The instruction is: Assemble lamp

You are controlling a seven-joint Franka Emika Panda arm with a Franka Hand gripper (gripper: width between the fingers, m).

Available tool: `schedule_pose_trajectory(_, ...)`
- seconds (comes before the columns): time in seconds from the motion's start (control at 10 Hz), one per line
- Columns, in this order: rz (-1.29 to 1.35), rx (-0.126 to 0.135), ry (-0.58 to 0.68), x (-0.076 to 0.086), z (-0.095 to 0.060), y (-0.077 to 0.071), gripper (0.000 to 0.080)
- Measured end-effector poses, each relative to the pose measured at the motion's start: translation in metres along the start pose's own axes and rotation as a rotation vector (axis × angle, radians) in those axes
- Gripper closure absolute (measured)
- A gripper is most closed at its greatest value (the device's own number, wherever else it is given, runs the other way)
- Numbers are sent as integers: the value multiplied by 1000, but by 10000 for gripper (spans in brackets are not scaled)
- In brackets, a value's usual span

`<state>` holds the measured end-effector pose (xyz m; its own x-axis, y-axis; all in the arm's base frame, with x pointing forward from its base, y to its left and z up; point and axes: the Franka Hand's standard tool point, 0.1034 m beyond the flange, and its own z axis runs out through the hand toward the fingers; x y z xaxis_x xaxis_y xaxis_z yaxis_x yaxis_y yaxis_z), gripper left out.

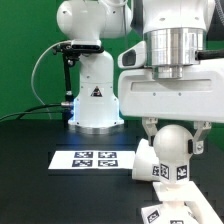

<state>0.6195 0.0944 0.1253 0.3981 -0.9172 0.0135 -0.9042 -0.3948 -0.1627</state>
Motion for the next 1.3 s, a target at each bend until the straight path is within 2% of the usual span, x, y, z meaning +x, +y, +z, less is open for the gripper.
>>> schedule_pose_trajectory(0.2, 229, 10, -22, -4, 1, -1, 223)
schedule_pose_trajectory(0.3, 221, 9, -22, -4, 1, -1, 223)
schedule_pose_trajectory(0.4, 209, 9, -22, -4, 1, -1, 164)
schedule_pose_trajectory(0.5, 192, 9, -22, -4, 1, -1, 164)
schedule_pose_trajectory(0.6, 130, 11, -20, -2, 1, -1, 119)
schedule_pose_trajectory(0.7, -58, 13, -16, 5, 1, 1, 105)
schedule_pose_trajectory(0.8, -250, 1, -23, 5, 0, 2, 105)
schedule_pose_trajectory(0.9, -344, -1, -28, 1, 0, 1, 101)
schedule_pose_trajectory(1.0, -400, 8, -12, 2, 0, 3, 101)
schedule_pose_trajectory(1.3, -587, -1, 2, 3, 1, 3, 101)
